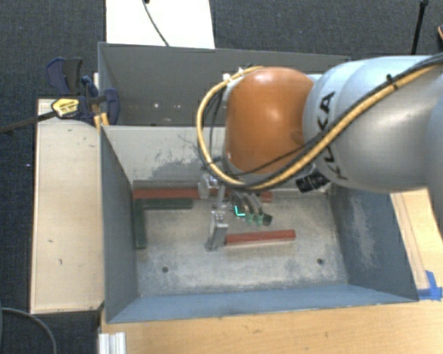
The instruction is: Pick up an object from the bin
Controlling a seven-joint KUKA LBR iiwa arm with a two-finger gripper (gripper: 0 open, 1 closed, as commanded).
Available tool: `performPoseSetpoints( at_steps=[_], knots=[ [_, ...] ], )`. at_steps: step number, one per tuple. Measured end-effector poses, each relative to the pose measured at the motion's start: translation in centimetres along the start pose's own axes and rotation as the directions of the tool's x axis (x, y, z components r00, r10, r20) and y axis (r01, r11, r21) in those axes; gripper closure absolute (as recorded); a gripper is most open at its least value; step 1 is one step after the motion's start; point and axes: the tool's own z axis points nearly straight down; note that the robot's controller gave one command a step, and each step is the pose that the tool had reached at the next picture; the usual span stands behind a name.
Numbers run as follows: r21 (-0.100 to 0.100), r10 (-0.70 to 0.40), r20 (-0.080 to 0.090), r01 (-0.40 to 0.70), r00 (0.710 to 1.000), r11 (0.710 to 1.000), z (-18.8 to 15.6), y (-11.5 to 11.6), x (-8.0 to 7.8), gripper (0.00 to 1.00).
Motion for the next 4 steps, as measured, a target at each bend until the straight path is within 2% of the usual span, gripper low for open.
performPoseSetpoints(
  at_steps=[1, 2, 3, 4],
  knots=[
    [0.003, 0.014, -0.001, -0.014, 1.000, 1.000, 12.5, -7.0, 1.3, 0.00],
    [-0.001, 0.077, 0.010, -0.077, 0.997, 0.997, 13.0, -10.1, -2.0, 0.00],
    [-0.002, 0.080, 0.009, -0.080, 0.997, 0.997, 13.0, -9.9, -1.9, 1.00],
    [0.001, -0.170, 0.015, 0.170, 0.985, 0.985, 1.4, -9.4, -1.1, 1.00]
  ],
)
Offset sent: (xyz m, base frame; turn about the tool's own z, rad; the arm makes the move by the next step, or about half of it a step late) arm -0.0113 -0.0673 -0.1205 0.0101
